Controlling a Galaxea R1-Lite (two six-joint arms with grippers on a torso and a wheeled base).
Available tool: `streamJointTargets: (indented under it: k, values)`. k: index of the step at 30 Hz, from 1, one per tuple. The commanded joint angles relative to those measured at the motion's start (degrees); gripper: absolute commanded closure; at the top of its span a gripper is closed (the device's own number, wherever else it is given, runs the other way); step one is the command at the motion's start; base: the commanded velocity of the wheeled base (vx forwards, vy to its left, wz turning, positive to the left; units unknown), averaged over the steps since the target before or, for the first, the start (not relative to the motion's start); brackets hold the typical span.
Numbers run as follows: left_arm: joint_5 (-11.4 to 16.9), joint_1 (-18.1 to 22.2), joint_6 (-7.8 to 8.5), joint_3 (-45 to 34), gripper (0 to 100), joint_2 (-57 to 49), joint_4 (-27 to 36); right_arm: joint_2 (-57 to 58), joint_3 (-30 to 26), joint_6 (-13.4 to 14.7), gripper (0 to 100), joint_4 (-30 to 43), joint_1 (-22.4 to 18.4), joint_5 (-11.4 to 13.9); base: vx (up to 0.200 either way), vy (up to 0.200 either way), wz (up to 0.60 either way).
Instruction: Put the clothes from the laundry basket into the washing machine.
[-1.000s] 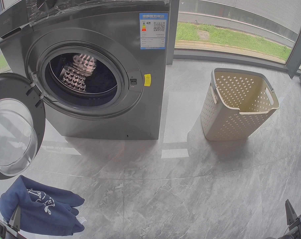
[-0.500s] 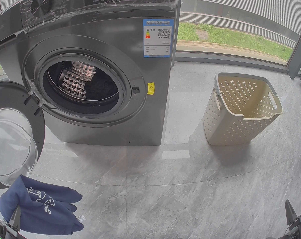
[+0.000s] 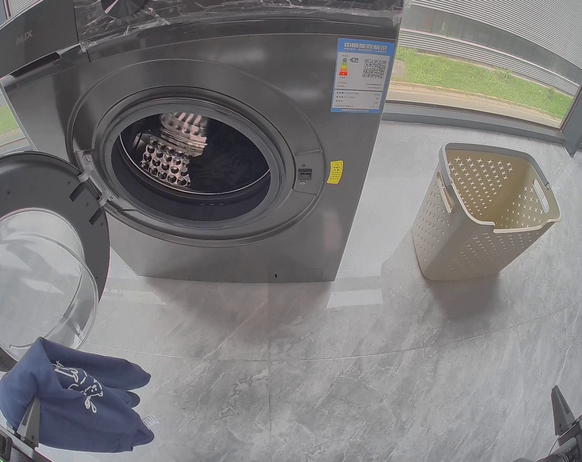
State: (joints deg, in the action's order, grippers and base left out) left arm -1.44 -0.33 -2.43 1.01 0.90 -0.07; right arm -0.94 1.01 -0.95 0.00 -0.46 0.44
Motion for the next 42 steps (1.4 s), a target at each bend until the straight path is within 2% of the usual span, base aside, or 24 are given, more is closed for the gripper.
streamJointTargets:
  k: [1, 7, 25, 37, 42]
  values:
    - [0.0, 0.0, -0.12, -1.0, 100, -0.9, 0.0, 0.9, -1.0, 0.0, 0, 0.0, 0.0, 0.0, 0.000, 0.000, 0.00]
    - [0.0, 0.0, -0.04, -1.0, 100, -0.9, 0.0, 0.9, -1.0, 0.0, 0, 0.0, 0.0, 0.0, -0.200, 0.000, 0.00]
    - [0.1, 0.0, 0.05, -1.0, 100, -0.9, 0.0, 0.9, -1.0, -0.1, 0, 0.0, 0.0, 0.0, 0.000, 0.000, 0.00]
    - [0.1, 0.0, 0.05, -1.0, 100, -0.9, 0.0, 0.9, -1.0, 0.0, 0, 0.0, 0.0, 0.0, 0.000, 0.200, 0.00]
    - [0.1, 0.0, 0.05, -1.0, 100, -0.9, 0.0, 0.9, -1.0, 0.0, 0, 0.0, 0.0, 0.0, 0.000, 0.000, 0.00]
